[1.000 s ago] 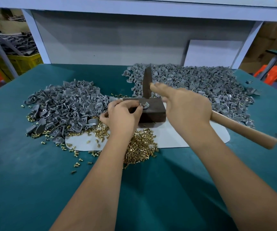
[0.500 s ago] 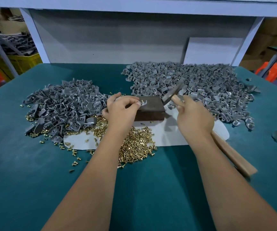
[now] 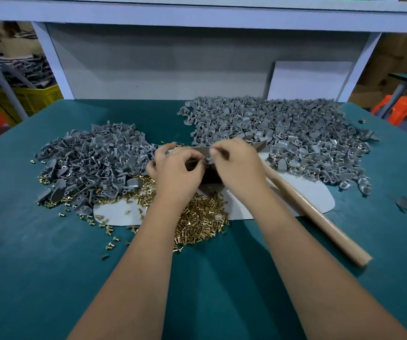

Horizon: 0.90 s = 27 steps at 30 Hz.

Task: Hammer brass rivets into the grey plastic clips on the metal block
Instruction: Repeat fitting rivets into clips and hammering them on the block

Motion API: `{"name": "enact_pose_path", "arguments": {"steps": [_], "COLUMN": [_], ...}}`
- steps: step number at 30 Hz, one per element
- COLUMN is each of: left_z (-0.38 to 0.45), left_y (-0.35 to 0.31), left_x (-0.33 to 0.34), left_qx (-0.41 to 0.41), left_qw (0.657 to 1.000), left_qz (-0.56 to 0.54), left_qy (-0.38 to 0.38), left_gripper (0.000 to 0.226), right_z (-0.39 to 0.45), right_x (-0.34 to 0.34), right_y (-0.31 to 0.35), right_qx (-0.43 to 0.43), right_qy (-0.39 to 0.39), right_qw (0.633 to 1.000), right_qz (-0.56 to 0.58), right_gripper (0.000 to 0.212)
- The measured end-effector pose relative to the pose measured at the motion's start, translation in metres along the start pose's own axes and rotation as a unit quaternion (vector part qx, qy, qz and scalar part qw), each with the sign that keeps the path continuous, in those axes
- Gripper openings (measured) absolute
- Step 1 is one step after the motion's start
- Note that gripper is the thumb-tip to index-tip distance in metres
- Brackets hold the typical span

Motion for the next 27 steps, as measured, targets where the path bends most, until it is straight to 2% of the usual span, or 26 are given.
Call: {"name": "enact_pose_path", "arguments": {"steps": [4, 8, 14, 27], "left_z": [0.001, 0.003, 0.002, 0.003], "left_y": [0.0, 0.0, -0.002, 0.003], "left_x": [-0.001, 0.0, 0.0, -0.002], "left_qx": [0.016, 0.018, 0.029, 0.018], "left_qw": [1.0, 1.0, 0.999, 1.0], "left_qz": [0.005, 0.02, 0.037, -0.003], "left_qy": [-0.006, -0.009, -0.014, -0.019], "left_gripper": [0.008, 0.01, 0.01, 0.007], "right_z": [0.01, 0.008, -0.002, 0.0], "right_x": [0.013, 0.01, 0.013, 0.016], "right_y": [0.003, 0.008, 0.029, 0.018], "right_qx": [0.011, -0.013, -0.048, 0.028], "right_qy": [0.017, -0.024, -0.062, -0.071], "right_qw": [0.999, 0.996, 0.97, 0.99], "right_qz": [-0.031, -0.085, -0.23, -0.122], "right_gripper": [0.017, 0.018, 0.02, 0.017]}}
Point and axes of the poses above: each hand's wrist, its own z-axis towards the middle knuckle, its own x-axis out of the palm, y = z × x, the point moved 9 cm from there along z, towards the middle knuckle, and after that the axes turned 9 degrees about -z, right-handed, at the moved point
